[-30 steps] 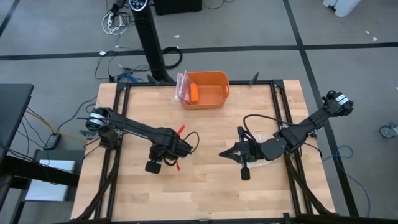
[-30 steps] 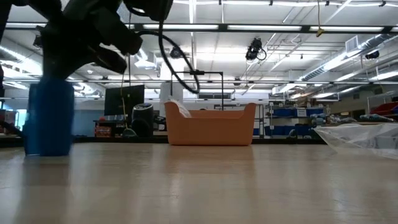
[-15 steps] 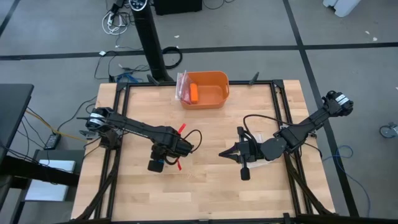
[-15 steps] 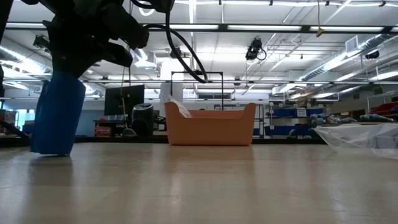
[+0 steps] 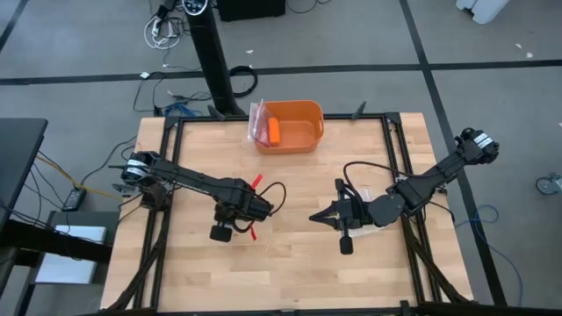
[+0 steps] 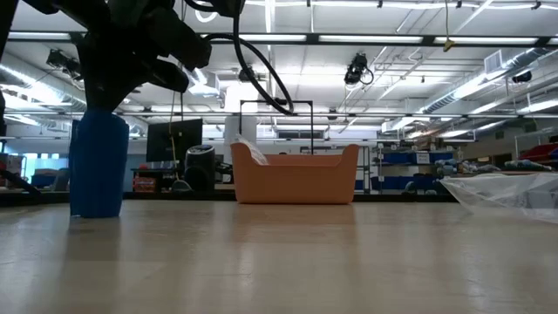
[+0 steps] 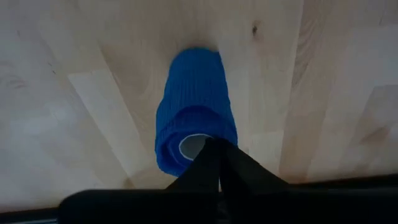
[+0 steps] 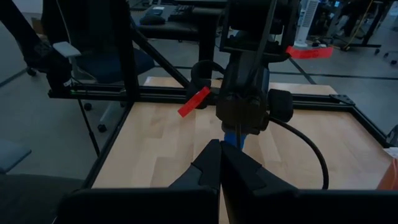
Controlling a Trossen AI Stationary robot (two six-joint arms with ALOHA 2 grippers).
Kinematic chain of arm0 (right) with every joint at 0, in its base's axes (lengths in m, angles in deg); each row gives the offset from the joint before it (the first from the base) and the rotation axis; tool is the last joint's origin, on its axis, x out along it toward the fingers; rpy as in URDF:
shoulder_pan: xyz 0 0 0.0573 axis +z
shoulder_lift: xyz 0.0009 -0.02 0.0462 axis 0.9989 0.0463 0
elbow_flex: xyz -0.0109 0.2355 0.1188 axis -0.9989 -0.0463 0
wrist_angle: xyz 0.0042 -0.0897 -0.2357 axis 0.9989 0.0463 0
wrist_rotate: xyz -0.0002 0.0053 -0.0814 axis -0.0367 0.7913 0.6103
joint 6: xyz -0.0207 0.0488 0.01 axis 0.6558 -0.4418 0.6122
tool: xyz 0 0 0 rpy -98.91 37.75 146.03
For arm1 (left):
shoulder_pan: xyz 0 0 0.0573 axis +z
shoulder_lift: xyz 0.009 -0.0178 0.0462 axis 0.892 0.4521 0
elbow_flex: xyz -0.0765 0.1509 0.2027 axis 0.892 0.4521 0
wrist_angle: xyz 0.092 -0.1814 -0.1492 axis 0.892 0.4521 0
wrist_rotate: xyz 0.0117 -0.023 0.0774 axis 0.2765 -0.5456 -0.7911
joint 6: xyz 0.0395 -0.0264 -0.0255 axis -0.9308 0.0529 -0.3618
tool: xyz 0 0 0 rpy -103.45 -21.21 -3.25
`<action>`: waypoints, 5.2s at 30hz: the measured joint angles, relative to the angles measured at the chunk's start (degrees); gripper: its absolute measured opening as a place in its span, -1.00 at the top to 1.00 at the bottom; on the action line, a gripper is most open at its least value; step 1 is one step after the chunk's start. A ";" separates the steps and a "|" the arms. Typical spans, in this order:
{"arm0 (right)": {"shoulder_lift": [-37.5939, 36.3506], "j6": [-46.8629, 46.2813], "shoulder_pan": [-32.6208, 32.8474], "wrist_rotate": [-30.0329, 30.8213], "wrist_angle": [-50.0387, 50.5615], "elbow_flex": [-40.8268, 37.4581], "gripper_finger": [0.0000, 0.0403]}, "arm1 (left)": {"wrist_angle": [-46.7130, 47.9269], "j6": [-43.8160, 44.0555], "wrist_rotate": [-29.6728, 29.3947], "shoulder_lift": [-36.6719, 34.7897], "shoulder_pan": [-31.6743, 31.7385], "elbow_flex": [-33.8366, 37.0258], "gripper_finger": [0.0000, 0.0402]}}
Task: Roll bandage
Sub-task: Roll the blue bandage, then open the transparent zip bag
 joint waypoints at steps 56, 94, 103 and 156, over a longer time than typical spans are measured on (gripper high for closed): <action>0.00 -0.66 0.55 -1.88 4.00 0.00 0.91 | 3.22 7.07 -18.28 -0.07 -1.98 -8.93 0.81; 22.68 -36.94 15.41 -17.11 55.26 -7.02 0.35 | -92.06 -16.42 6.91 -2.03 -4.66 19.43 0.98; 22.88 -38.49 15.23 -14.76 54.37 -8.96 0.65 | -92.02 -16.45 6.88 -2.03 -4.66 19.43 0.98; 22.84 -36.26 12.59 -11.97 55.21 -9.83 0.98 | -91.18 -15.92 -3.11 -8.98 -6.59 27.02 0.97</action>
